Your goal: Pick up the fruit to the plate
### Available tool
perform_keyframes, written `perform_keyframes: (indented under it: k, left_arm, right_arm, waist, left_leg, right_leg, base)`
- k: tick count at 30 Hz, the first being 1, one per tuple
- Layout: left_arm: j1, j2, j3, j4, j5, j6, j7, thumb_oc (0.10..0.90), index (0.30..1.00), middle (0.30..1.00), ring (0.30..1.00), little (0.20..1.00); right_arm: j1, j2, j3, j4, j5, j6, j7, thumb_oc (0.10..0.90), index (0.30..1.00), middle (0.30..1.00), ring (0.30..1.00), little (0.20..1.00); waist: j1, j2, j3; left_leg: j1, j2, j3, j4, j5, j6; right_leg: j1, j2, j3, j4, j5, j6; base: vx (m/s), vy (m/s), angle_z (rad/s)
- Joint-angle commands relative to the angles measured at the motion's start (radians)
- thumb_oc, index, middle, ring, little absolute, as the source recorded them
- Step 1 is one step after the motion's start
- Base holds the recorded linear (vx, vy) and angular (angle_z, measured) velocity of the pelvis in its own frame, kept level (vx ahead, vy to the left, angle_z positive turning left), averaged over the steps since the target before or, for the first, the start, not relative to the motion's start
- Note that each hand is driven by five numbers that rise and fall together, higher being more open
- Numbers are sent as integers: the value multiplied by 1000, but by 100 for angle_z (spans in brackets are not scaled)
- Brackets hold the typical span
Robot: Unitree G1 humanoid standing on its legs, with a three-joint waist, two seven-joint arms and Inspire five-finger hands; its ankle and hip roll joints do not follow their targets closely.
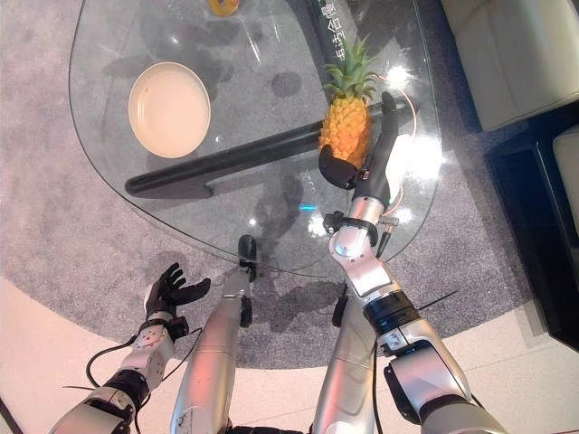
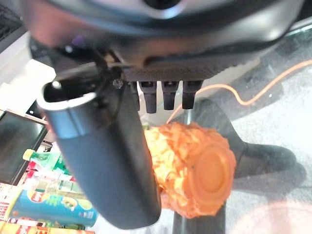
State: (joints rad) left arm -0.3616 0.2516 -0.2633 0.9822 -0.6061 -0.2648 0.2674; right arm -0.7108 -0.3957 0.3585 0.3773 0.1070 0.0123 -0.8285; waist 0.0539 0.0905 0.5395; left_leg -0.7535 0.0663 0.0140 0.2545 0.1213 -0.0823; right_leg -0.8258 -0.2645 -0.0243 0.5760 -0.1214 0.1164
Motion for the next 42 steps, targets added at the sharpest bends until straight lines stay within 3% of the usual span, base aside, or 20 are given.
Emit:
perform_keyframes:
  k: [1,22,27,29,30,31,36,42]
  left_arm:
    - [11,29,-6,28,-7,-32,27,800,900,900,900,900]
    - [4,26,-20,29,-5,-30,31,800,900,900,900,900]
    - [4,23,-31,25,-6,-30,39,800,900,900,900,900]
    - [4,22,-32,24,-5,-30,41,800,900,900,900,900]
    - [5,22,-31,24,-5,-30,40,800,900,900,900,900]
    - [3,23,-31,26,-8,-30,39,800,900,900,900,900]
    - [3,19,-30,24,-30,-33,38,800,900,900,900,900]
    - [7,14,13,42,-154,-38,39,800,900,900,900,900]
  right_arm:
    - [-70,-64,-41,2,13,-9,-59,800,900,900,900,900]
    - [-72,-10,-41,102,282,-9,8,800,900,900,900,900]
    - [-74,-6,-43,116,293,-14,15,800,900,900,900,900]
    - [-75,-5,-43,116,291,-13,15,756,862,862,862,856]
    - [-76,-5,-45,116,289,-10,21,460,608,608,608,560]
    - [-79,-5,-46,119,284,-11,27,100,300,300,300,200]
    - [-78,-11,-49,118,277,-20,27,100,300,300,300,200]
    - [-73,-8,-52,114,249,-31,17,100,300,300,300,200]
  waist:
    - [-7,39,-19]
    - [4,42,-19]
    - [3,43,-19]
    - [4,43,-19]
    - [3,44,-19]
    - [3,45,-19]
    - [2,46,-19]
    - [2,43,-19]
  left_leg:
    - [-13,-8,-10,109,-80,33]
    - [-9,-8,-7,102,-74,31]
    - [-8,-9,-7,101,-73,32]
    - [-8,-9,-7,100,-73,32]
    - [-7,-9,-6,101,-73,32]
    - [-6,-9,-7,101,-73,31]
    - [-7,-11,-7,98,-71,32]
    - [-3,-11,-8,96,-71,32]
  right_leg:
    - [3,-7,-59,-115,133,-25]
    - [4,-5,-66,-108,130,-32]
    - [4,-3,-66,-107,130,-34]
    - [5,-4,-66,-108,130,-34]
    - [5,-3,-66,-107,129,-33]
    - [5,-3,-64,-104,129,-34]
    - [3,-1,-63,-104,128,-35]
    - [7,0,-66,-105,126,-34]
  base:
    - [0,0,0]
    - [1,-2,0]
    - [5,-11,3]
    - [0,0,0]
    - [0,0,0]
    - [0,0,0]
    - [0,0,0]
    - [0,0,0]
